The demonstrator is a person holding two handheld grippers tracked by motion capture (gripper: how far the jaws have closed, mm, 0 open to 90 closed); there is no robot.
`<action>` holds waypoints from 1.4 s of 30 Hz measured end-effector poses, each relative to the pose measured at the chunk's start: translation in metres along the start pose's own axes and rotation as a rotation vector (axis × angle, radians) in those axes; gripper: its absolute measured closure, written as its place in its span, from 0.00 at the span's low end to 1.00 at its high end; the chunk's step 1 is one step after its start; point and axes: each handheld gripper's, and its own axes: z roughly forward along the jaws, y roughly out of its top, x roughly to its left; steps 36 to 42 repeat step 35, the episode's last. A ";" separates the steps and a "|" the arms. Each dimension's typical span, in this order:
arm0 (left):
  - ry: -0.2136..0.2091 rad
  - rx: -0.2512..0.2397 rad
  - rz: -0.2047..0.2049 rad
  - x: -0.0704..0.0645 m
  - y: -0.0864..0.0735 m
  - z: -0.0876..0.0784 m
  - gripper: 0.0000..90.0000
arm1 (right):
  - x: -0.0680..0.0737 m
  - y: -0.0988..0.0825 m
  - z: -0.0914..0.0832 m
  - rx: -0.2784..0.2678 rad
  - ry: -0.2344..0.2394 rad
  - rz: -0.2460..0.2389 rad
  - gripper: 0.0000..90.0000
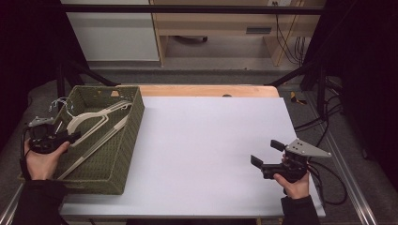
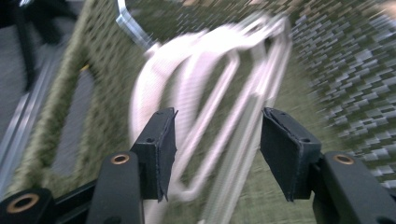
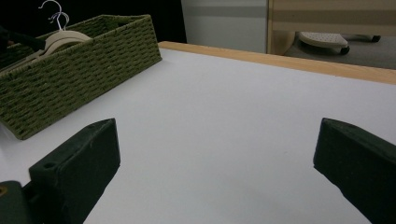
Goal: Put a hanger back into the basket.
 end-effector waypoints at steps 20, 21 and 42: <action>-0.407 -0.384 0.183 -0.101 0.009 -0.063 0.17 | -0.001 0.002 -0.007 -0.034 0.001 -0.002 0.01; -0.426 -0.387 0.189 -0.107 0.007 -0.064 0.13 | -0.001 0.002 -0.007 -0.042 0.000 -0.001 0.01; -0.556 -0.327 0.259 -0.153 -0.023 -0.039 0.10 | -0.001 0.002 -0.009 -0.052 0.003 -0.004 0.01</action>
